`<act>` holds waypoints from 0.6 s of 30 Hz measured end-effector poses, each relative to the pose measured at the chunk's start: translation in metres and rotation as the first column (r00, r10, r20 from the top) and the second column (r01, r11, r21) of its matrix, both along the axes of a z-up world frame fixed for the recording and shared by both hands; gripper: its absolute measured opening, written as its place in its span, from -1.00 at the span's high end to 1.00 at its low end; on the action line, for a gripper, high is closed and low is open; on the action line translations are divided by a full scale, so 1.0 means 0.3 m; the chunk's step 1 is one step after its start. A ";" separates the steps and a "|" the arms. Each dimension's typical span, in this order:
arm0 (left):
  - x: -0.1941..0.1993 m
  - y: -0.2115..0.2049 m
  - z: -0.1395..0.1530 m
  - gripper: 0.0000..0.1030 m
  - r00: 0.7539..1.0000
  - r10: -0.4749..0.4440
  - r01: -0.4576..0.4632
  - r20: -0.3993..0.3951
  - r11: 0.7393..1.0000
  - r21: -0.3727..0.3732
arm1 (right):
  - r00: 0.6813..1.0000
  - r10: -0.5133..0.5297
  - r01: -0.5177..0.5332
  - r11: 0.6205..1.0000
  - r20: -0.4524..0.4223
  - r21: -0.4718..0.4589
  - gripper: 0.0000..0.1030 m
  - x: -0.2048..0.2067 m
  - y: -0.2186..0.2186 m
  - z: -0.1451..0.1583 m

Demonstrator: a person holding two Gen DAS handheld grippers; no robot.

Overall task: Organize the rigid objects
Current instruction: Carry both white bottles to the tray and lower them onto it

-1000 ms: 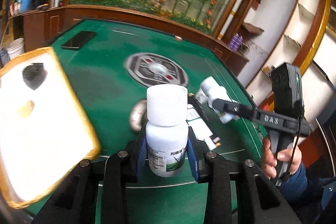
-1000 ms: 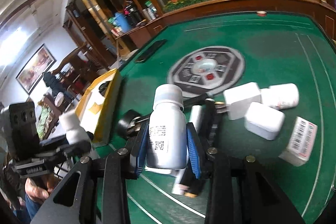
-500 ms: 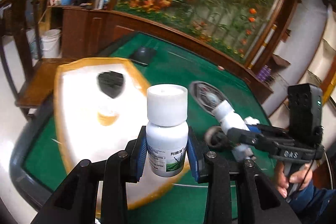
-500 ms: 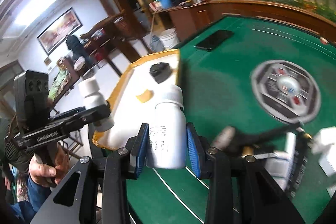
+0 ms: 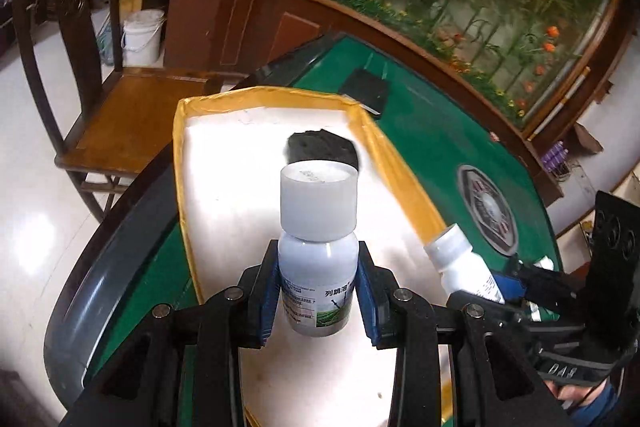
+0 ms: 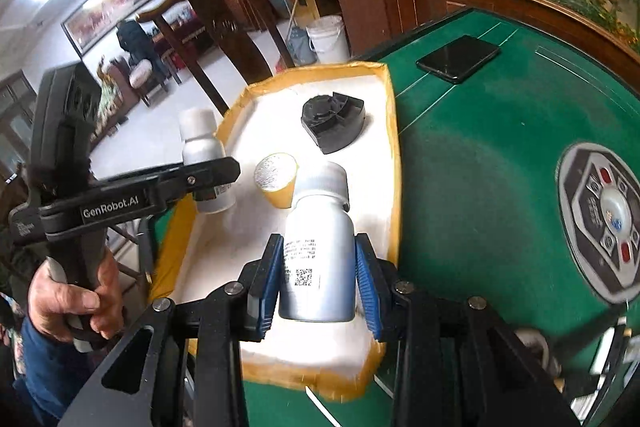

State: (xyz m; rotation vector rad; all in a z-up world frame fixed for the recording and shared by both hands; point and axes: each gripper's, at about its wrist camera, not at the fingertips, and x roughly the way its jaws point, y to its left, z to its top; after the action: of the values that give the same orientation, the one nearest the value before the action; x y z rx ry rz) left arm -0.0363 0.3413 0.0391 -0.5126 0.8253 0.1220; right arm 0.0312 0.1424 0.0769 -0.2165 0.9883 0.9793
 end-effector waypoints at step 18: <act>0.089 0.079 -0.038 0.03 0.997 0.038 -0.041 -0.070 0.998 -0.038 | 0.999 0.026 -0.021 0.985 0.027 -0.173 0.34 0.023 0.193 -0.101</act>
State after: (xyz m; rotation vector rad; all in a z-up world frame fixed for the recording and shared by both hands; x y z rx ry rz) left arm -0.0096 0.3651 0.0277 -0.5645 0.8870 0.1605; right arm 0.0381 0.2003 0.0466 -0.3870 1.0469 0.9095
